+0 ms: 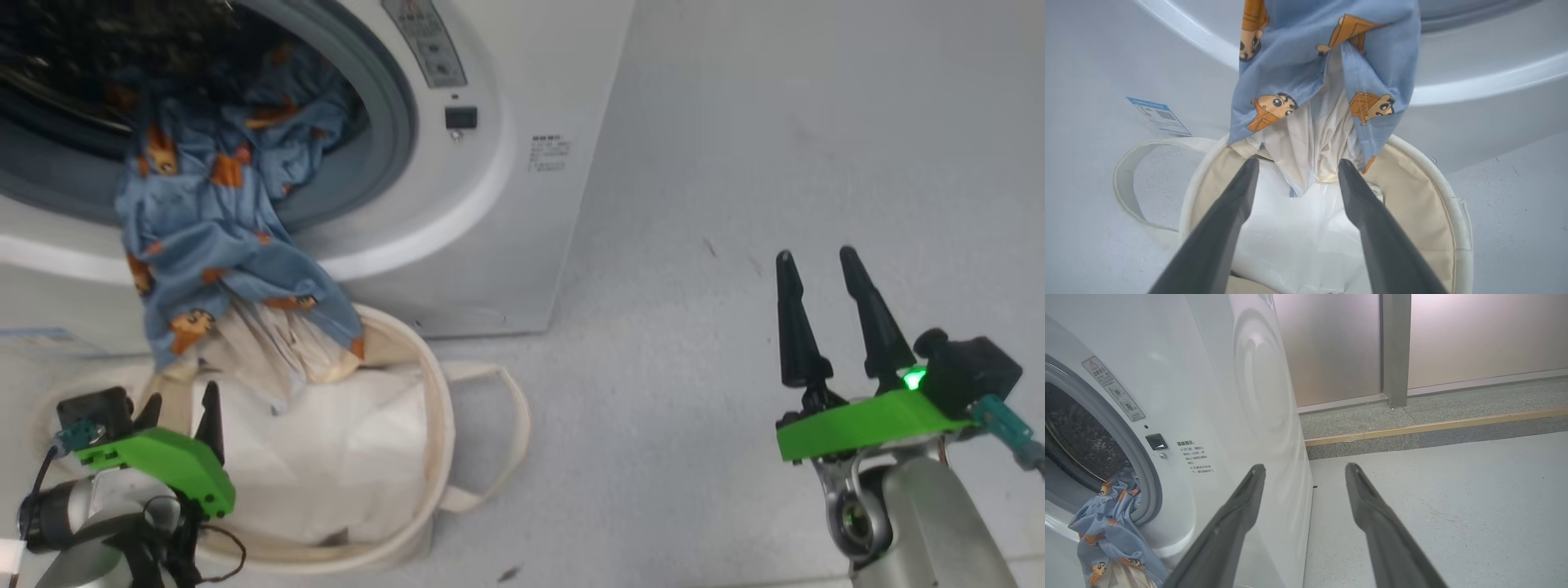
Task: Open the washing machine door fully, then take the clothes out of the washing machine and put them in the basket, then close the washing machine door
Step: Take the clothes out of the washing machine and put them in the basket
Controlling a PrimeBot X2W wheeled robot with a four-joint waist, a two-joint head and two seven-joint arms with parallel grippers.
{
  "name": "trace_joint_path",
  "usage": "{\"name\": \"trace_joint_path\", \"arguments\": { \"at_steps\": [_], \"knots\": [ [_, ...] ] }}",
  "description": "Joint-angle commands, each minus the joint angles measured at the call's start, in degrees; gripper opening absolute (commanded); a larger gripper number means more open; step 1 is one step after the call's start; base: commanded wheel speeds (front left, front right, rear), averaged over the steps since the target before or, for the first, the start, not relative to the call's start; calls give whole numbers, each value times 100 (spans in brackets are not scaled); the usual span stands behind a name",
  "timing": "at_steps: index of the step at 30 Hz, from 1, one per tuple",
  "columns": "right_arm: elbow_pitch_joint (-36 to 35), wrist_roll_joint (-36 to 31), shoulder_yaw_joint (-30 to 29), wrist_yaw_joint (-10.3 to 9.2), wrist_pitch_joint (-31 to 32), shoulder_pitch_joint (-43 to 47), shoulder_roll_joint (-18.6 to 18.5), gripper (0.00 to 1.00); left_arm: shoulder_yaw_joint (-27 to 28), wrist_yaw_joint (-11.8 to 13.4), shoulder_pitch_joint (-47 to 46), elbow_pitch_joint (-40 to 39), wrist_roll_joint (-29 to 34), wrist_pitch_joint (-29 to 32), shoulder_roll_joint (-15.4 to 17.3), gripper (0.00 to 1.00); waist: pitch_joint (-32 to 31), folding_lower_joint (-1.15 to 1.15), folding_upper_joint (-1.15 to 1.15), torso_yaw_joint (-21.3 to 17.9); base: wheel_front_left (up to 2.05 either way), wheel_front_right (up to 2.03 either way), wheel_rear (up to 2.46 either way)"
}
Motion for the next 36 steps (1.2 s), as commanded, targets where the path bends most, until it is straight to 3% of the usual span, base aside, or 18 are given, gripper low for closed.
{"name": "trace_joint_path", "arguments": {
  "at_steps": [1, 6, 15, 26, 36],
  "knots": [
    [-106, 31, 133, 3, -70, 77, 25, 100, 206, 122, 98, -371, 175, -73, 354, 100, -368, 0, 0, 130, 0, 0, 0],
    [62, 82, 124, 3, -70, 319, 25, 100, 638, 373, 658, -1298, 511, -75, 401, 100, -924, 0, 0, 271, 0, 0, 0],
    [237, -33, 208, 3, -70, 575, -8, 100, 1312, 491, 1428, -2733, 967, -76, 511, 100, -1456, 0, 0, 404, 0, 0, 0],
    [364, -163, 309, 3, -70, 683, -6, 100, 1689, 589, 2402, -4421, 1333, -76, 572, 100, -1704, 0, 0, 410, 0, 0, 0],
    [416, -234, 328, 3, -70, 674, -6, 100, 1686, 625, 3038, -5193, 1233, 42, 613, 100, -1846, 0, 0, 381, 0, 0, 0]
  ]
}}
